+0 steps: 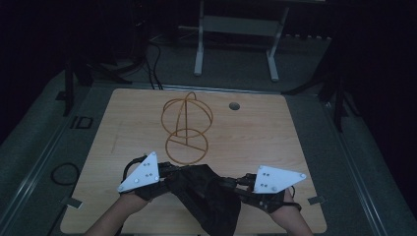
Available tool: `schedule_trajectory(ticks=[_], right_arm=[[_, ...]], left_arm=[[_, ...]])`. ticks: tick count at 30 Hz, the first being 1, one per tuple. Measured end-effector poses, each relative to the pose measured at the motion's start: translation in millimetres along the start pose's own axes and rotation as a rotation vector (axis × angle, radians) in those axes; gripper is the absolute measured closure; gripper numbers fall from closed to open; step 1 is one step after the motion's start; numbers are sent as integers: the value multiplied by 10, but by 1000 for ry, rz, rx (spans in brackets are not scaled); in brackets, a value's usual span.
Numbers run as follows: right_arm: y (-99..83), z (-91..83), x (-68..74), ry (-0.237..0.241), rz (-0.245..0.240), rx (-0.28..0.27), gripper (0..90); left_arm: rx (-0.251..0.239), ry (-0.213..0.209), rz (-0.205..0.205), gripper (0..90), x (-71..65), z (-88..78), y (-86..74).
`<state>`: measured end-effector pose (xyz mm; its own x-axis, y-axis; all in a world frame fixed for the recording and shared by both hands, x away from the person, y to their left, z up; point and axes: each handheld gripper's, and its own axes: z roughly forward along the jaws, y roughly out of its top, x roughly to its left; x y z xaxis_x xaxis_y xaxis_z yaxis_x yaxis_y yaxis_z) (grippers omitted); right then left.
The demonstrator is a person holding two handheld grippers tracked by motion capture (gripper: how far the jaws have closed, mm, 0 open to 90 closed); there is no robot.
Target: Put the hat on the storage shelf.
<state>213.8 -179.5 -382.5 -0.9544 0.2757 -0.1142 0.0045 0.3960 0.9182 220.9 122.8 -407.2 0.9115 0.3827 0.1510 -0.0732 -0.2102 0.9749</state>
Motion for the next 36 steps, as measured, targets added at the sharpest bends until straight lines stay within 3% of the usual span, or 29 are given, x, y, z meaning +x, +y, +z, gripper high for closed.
schedule_trajectory(ticks=[4,8,12,18,24,36], right_arm=[[-1,-59,-34,1,26,-20,881],[-5,-127,-48,-13,33,-41,881],[-6,-208,-78,-36,42,-50,882],[-26,-352,-159,-96,78,-74,881],[-49,-501,-252,-166,106,-105,881],[-10,-664,-508,-334,146,-142,881]], left_arm=[[21,36,-25,858,23,28,7],[48,91,-30,725,48,24,-4],[63,123,-52,649,78,13,-17],[82,185,-63,597,127,-42,-49],[90,212,-96,522,162,-115,-126],[141,292,-141,415,147,-246,-451]])
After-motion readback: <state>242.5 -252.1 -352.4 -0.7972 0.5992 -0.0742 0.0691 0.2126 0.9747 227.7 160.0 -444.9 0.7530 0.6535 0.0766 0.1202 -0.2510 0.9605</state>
